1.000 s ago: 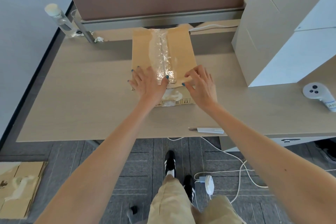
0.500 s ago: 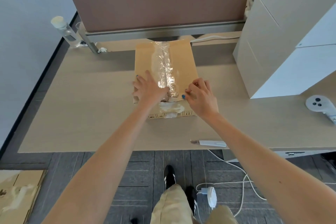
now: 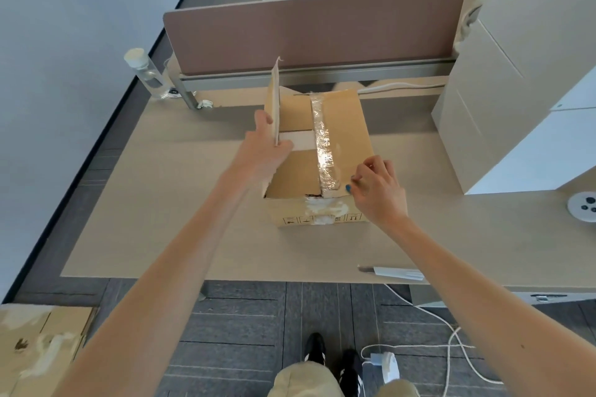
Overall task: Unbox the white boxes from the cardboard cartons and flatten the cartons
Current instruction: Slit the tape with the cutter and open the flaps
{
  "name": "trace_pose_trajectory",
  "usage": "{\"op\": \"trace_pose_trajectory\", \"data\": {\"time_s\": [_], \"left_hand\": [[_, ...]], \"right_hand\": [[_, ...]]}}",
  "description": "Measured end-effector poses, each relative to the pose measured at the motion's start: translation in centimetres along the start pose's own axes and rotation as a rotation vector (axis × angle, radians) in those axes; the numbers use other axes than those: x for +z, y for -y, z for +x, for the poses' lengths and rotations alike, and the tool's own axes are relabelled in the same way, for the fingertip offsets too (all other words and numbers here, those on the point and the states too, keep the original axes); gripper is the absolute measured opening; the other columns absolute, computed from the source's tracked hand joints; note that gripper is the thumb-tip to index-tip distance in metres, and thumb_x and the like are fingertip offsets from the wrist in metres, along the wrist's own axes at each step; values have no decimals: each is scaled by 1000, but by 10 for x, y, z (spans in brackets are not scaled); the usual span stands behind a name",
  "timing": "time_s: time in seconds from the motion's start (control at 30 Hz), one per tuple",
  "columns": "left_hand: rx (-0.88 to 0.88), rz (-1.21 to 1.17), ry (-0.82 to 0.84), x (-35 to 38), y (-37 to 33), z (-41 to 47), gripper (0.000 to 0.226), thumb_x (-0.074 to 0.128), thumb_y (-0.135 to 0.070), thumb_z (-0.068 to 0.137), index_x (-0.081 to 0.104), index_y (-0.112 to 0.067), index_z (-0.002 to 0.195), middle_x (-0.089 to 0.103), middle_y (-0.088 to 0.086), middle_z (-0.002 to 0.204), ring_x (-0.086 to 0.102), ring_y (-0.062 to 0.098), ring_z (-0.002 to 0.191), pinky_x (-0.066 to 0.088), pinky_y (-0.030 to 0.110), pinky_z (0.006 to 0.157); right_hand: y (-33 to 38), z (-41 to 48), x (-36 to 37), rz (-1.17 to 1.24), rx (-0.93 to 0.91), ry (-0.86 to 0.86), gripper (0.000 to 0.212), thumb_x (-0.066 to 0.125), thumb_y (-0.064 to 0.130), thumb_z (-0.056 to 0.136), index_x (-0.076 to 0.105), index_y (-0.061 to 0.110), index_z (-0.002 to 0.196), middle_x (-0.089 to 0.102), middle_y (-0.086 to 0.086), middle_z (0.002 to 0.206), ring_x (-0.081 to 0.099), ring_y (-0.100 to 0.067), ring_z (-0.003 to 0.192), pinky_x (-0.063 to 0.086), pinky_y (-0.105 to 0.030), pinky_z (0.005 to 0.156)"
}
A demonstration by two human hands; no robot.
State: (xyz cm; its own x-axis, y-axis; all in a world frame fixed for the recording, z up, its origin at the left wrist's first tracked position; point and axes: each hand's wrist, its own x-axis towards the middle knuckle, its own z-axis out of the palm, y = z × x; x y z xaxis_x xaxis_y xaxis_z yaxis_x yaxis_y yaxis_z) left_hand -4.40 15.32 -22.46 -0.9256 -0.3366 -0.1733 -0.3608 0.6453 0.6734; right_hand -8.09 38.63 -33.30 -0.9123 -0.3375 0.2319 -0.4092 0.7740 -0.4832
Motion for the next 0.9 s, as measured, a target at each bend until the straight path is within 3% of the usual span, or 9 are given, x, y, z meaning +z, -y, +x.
{"op": "trace_pose_trajectory", "data": {"time_s": [0.13,0.27,0.37,0.43,0.53,0.6,0.67,0.8,0.9], "left_hand": [[18,-152,-7,-36,25,-15,41,50,-16,92,31,-29,125,62,9,92,59,25,74,57,42,64],[30,61,-174,-52,56,-13,54,51,-10,87,33,-28,134,68,12,102,61,25,72,49,41,64],[-48,304,-231,-54,74,-9,50,54,-15,90,37,-18,138,66,7,99,61,29,87,41,35,69],[-130,343,-233,-49,84,-4,47,59,-21,92,40,-12,135,61,11,109,59,34,104,41,38,79],[-247,401,-178,-37,102,6,57,62,-38,93,42,-4,134,42,17,144,40,37,133,37,45,102],[-250,458,-88,-20,110,12,73,53,-55,94,37,-4,144,15,19,161,13,35,148,21,47,116],[-215,386,-18,2,112,17,87,45,-68,92,27,-9,153,2,15,165,-1,32,151,8,47,120],[-201,183,64,39,109,29,109,46,-76,85,2,-8,158,2,13,165,1,29,152,10,45,123],[-201,25,65,49,110,35,108,53,-69,87,2,-4,157,12,12,164,15,29,150,20,42,121]], "right_hand": [[15,16,4,-113,27,39,10,57,20,82,53,15,89,48,1,104,42,-22,98,41,-36,74],[44,43,14,-275,105,179,52,49,55,87,49,13,117,44,-8,124,40,-30,115,35,-49,97],[59,61,24,-264,282,340,88,52,71,78,25,17,142,17,-12,151,10,-36,142,15,-67,107],[62,67,26,-231,388,372,99,60,69,74,14,21,147,0,-10,158,-6,-36,145,9,-70,107],[64,73,24,-162,459,365,96,67,61,73,17,24,145,-2,-8,158,-4,-36,144,14,-69,107],[66,76,24,-175,470,371,90,67,58,73,22,22,142,4,-8,155,5,-37,141,23,-67,104],[69,78,25,-225,455,368,84,62,58,73,24,19,138,13,-10,149,15,-39,136,30,-66,100],[71,77,18,-239,417,326,80,49,66,73,27,16,133,27,-11,138,30,-39,124,38,-63,93],[69,79,1,8,383,275,62,45,59,76,31,19,120,41,-9,121,43,-33,104,47,-53,83]]}}
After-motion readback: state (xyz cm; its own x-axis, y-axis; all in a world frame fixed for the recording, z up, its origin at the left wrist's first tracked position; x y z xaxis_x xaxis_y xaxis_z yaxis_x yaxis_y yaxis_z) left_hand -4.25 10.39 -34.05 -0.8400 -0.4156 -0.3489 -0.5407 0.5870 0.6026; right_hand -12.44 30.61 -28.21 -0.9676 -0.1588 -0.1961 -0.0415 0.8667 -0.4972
